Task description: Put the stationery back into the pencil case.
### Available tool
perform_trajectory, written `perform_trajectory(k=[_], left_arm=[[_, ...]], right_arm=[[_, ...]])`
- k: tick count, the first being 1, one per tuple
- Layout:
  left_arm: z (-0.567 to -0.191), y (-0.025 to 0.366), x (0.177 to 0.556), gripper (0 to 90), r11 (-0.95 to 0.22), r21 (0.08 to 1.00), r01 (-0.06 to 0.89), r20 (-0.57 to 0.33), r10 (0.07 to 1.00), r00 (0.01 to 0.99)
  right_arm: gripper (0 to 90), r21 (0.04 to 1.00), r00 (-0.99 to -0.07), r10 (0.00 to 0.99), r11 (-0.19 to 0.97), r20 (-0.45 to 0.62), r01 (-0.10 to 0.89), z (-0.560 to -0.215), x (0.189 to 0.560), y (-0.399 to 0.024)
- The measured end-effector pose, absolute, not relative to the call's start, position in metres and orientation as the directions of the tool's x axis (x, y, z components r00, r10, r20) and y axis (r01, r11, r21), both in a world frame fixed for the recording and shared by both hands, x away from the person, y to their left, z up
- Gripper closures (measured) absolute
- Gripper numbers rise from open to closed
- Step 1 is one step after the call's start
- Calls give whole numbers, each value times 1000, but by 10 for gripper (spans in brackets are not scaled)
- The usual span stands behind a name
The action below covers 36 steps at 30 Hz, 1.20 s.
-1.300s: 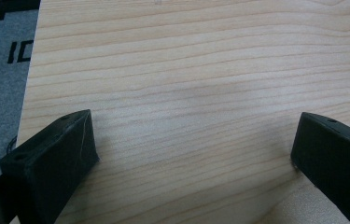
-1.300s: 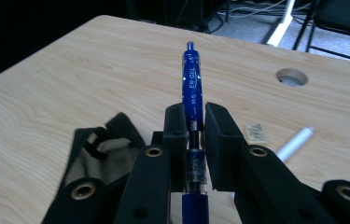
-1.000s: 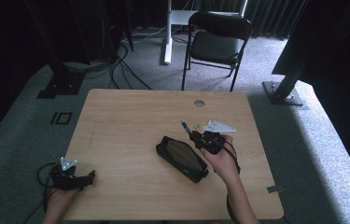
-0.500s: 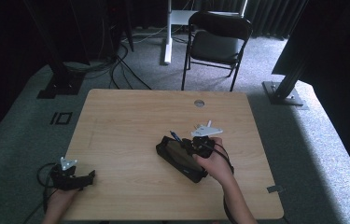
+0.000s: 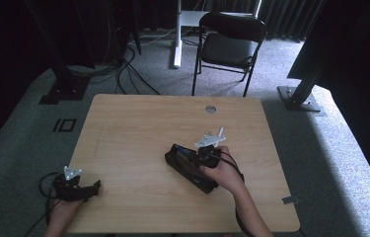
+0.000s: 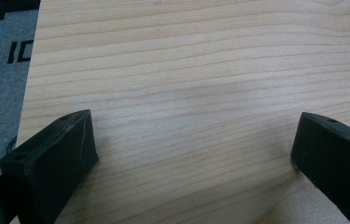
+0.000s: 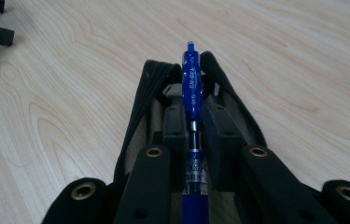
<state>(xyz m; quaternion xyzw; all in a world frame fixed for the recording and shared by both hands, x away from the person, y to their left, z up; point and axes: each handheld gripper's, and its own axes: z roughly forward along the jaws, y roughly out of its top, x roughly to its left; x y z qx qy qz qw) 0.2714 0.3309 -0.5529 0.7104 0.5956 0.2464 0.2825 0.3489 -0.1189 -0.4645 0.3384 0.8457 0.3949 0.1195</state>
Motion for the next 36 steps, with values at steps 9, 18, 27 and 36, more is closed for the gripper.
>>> perform_trajectory(k=[9, 18, 27, 36], left_arm=[[-553, 331, 271, 3, -131, 695, 707, 14, 986, 169], [-553, 331, 271, 4, -131, 695, 707, 14, 986, 169], [-553, 331, 271, 4, -131, 695, 707, 14, 986, 169], [-553, 331, 271, 4, -131, 695, 707, 14, 986, 169]], right_arm=[[796, 703, -754, 652, 501, 76, 505, -474, 352, -114], [796, 656, -751, 655, 533, 79, 534, -483, 358, -104], [796, 610, -733, 677, 557, 61, 564, -490, 364, -96], [796, 592, -733, 678, 573, 46, 567, -493, 368, -88]])
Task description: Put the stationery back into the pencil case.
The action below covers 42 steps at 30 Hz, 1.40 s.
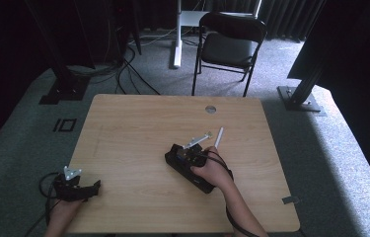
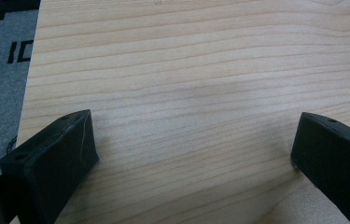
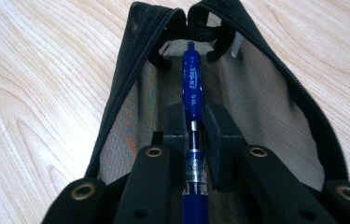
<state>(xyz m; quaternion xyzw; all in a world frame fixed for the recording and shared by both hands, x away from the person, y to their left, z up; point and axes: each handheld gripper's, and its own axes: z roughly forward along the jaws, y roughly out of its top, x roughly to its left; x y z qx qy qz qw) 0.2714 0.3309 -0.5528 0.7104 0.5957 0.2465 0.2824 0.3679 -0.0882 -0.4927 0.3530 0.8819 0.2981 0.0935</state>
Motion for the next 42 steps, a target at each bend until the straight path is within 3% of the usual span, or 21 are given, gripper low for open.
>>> perform_trajectory(k=[23, 27, 42], left_arm=[[-553, 331, 271, 3, -131, 695, 707, 13, 986, 169], [-553, 331, 271, 4, -131, 695, 707, 14, 986, 169], [-553, 331, 271, 3, -131, 695, 707, 14, 986, 169]], right_arm=[[792, 534, -736, 676, 605, 47, 590, -505, 372, -78], [749, 527, -739, 670, 606, 64, 595, -506, 371, -78], [739, 593, -732, 679, 566, 57, 572, -484, 369, -93]])
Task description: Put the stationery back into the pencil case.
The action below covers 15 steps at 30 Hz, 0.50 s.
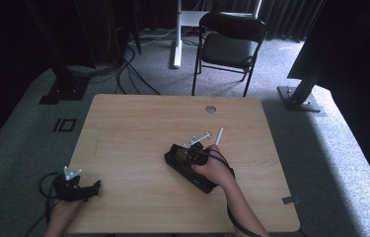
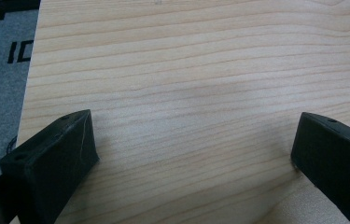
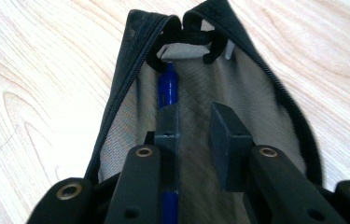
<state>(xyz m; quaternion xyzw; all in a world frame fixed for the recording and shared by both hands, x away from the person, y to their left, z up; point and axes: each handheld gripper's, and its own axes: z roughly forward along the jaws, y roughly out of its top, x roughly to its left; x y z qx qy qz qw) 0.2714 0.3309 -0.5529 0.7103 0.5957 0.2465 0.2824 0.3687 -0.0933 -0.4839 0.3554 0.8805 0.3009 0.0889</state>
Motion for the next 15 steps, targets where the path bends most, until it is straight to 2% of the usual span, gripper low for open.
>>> perform_trajectory(k=[15], left_arm=[[-553, 331, 271, 3, -131, 695, 707, 14, 986, 169]], right_arm=[[739, 667, -736, 676, 532, 38, 522, -456, 361, -107]])
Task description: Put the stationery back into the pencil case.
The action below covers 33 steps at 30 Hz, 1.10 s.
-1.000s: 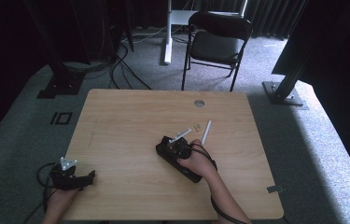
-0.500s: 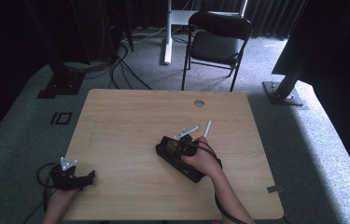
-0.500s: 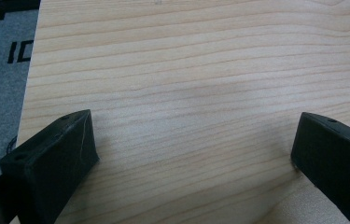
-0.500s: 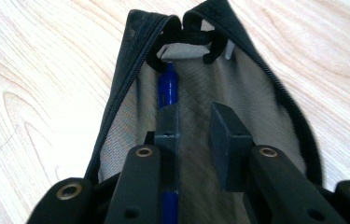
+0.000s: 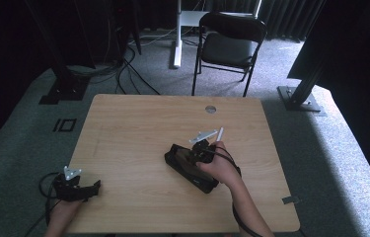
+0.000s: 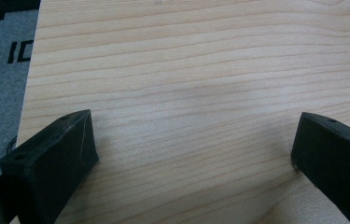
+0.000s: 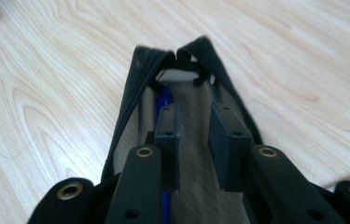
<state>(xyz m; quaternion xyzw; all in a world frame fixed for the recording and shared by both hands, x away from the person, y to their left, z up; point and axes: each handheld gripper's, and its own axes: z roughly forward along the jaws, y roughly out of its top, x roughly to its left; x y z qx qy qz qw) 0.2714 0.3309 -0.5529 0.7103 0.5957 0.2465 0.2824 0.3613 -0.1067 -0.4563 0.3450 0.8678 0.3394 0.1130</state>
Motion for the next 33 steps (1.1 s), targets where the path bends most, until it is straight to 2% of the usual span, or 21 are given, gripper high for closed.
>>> perform_trajectory(k=[16, 33], left_arm=[[-553, 331, 271, 3, -131, 695, 707, 14, 986, 169], [-553, 331, 271, 4, -131, 695, 707, 14, 986, 169]], right_arm=[[713, 776, -622, 782, 369, 39, 512, -438, 368, -136], [681, 810, -481, 876, 253, 40, 529, -450, 380, -157]])
